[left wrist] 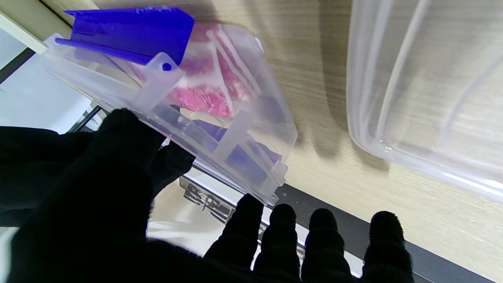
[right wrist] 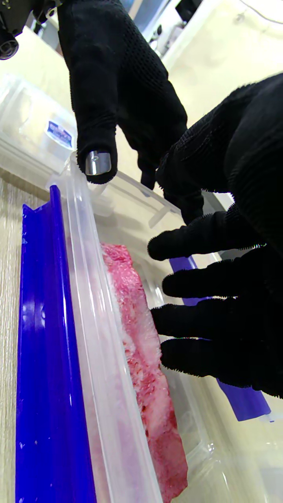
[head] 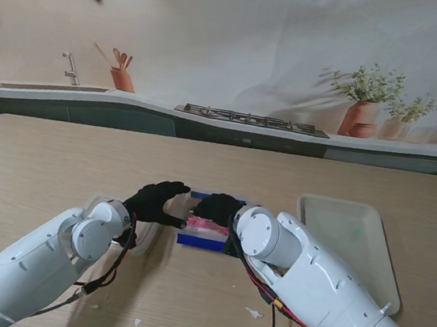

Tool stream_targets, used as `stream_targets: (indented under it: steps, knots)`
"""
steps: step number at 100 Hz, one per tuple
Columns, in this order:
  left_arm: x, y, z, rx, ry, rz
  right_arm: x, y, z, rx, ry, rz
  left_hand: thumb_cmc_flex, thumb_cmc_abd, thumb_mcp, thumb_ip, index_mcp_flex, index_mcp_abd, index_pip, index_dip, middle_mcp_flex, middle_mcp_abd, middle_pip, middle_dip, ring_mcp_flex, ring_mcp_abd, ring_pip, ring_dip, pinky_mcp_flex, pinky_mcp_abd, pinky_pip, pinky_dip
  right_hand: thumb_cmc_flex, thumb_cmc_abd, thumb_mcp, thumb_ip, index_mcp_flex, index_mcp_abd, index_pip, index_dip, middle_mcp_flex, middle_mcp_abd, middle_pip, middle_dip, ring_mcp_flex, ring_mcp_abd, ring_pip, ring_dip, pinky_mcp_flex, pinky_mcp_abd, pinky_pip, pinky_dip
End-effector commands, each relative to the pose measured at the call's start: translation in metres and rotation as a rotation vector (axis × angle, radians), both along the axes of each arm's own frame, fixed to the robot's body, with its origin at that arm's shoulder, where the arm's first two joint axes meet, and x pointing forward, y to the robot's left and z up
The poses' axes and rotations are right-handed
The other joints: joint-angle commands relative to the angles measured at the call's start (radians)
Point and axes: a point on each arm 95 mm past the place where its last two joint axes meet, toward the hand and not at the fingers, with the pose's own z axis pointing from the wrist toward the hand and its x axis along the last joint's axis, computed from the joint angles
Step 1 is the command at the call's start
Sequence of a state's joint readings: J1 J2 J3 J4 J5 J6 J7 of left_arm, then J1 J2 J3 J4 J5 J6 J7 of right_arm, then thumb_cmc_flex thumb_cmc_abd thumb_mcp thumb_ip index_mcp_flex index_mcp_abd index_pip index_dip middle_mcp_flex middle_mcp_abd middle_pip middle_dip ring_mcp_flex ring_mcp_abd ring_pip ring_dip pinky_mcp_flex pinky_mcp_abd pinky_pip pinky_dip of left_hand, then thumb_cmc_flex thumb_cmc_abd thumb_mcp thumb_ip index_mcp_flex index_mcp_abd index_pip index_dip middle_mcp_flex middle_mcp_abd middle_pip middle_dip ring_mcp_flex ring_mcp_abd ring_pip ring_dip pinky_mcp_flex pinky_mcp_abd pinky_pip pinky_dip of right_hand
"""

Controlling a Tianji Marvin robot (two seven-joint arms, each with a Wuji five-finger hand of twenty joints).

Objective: Separate the bacon slices onto the tray

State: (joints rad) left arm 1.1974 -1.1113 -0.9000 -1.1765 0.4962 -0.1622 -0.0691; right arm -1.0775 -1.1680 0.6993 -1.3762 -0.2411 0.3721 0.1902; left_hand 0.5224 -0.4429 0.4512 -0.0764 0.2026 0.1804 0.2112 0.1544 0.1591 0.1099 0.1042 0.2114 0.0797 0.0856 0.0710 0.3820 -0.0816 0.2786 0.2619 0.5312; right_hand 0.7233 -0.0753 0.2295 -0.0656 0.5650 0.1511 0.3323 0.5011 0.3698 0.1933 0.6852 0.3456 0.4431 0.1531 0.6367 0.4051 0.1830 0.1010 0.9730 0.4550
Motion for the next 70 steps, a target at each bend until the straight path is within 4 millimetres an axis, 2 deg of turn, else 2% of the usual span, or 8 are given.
stream_targets:
  steps: [1,29,36,45,48,62,64,70]
  knots:
    - [-0.0067,-0.0004,-0.0104,0.019,0.037,-0.011,-0.0081,0.0062,-0.0060,0.006,0.036,0.010,0.027,-0.051,0.039,0.016,-0.005,0.007,0.008,0.013,0.002,-0.044,0.007,-0.008,-0.037,-0.026,-0.003,0.001,-0.015,-0.002,-0.031,0.019,-0.003,-0.017,0.054,0.019,-0.020,0.020,-0.015,-0.017,-0.009,0.025,0.032,0.008,0.086,0.097,0.157,0.062,0.042,0.041,0.154,0.093]
    - [-0.0068,-0.0006,-0.0104,0.020,0.039,-0.013,-0.0077,0.0040,-0.0014,-0.013,0.054,0.017,0.025,-0.052,0.039,0.016,-0.005,0.007,0.008,0.013,0.002,-0.043,0.008,-0.008,-0.037,-0.025,-0.003,0.000,-0.015,-0.002,-0.033,0.020,-0.008,-0.057,0.112,0.017,-0.045,0.030,-0.031,-0.031,-0.008,0.034,0.048,0.014,0.076,0.101,0.216,0.091,0.028,0.037,0.184,0.128]
    - [-0.0068,-0.0007,-0.0104,0.020,0.039,-0.014,-0.0070,0.0025,-0.0007,-0.034,0.061,0.034,0.026,-0.054,0.039,0.016,-0.005,0.007,0.008,0.013,0.003,-0.043,0.009,-0.008,-0.037,-0.025,-0.003,0.001,-0.015,-0.001,-0.034,0.020,-0.007,-0.073,0.126,0.018,-0.047,0.029,-0.034,-0.036,-0.009,0.030,0.049,0.015,0.063,0.099,0.217,0.092,0.016,0.033,0.181,0.132]
    - [-0.0069,-0.0007,-0.0103,0.020,0.038,-0.014,-0.0057,-0.0001,-0.0006,-0.073,0.062,0.068,0.025,-0.053,0.040,0.016,-0.004,0.007,0.008,0.013,0.003,-0.043,0.009,-0.008,-0.037,-0.025,-0.003,0.001,-0.015,-0.002,-0.035,0.020,-0.008,-0.102,0.148,0.018,-0.048,0.021,-0.031,-0.039,-0.003,0.005,0.049,0.014,0.034,0.085,0.212,0.091,-0.011,0.019,0.167,0.134]
    - [-0.0069,-0.0008,-0.0102,0.020,0.038,-0.014,-0.0054,-0.0006,-0.0006,-0.082,0.061,0.078,0.025,-0.053,0.040,0.016,-0.004,0.007,0.008,0.013,0.003,-0.043,0.009,-0.008,-0.037,-0.025,-0.003,0.001,-0.015,-0.002,-0.035,0.020,-0.030,-0.122,0.204,0.013,-0.050,0.020,-0.021,-0.043,0.001,0.001,0.050,0.015,0.027,0.082,0.215,0.092,-0.014,0.017,0.158,0.148]
    - [-0.0067,-0.0010,-0.0102,0.020,0.039,-0.013,-0.0045,-0.0016,-0.0009,-0.107,0.067,0.106,0.025,-0.052,0.041,0.015,-0.004,0.008,0.008,0.013,0.003,-0.043,0.009,-0.009,-0.038,-0.026,-0.004,0.001,-0.016,-0.002,-0.037,0.021,-0.015,-0.161,0.242,0.012,-0.043,0.020,-0.013,-0.044,0.012,-0.004,0.061,0.020,0.019,0.072,0.212,0.091,-0.025,0.010,0.146,0.151]
    - [-0.0067,-0.0010,-0.0103,0.020,0.040,-0.014,-0.0044,-0.0017,-0.0010,-0.111,0.068,0.109,0.025,-0.053,0.041,0.016,-0.003,0.008,0.008,0.013,0.004,-0.042,0.010,-0.009,-0.037,-0.026,-0.004,0.001,-0.016,-0.002,-0.037,0.021,-0.029,-0.171,0.277,0.006,-0.045,0.018,-0.006,-0.045,0.011,-0.006,0.067,0.023,0.019,0.070,0.215,0.093,-0.025,0.009,0.143,0.155]
    - [-0.0067,-0.0012,-0.0104,0.020,0.040,-0.014,-0.0040,-0.0020,-0.0011,-0.122,0.070,0.119,0.025,-0.053,0.041,0.015,-0.003,0.008,0.008,0.013,0.004,-0.043,0.010,-0.009,-0.037,-0.026,-0.004,0.001,-0.016,-0.002,-0.037,0.021,-0.029,-0.185,0.294,0.004,-0.041,0.020,-0.001,-0.046,0.022,-0.002,0.080,0.028,0.023,0.066,0.222,0.096,-0.025,0.006,0.141,0.156]
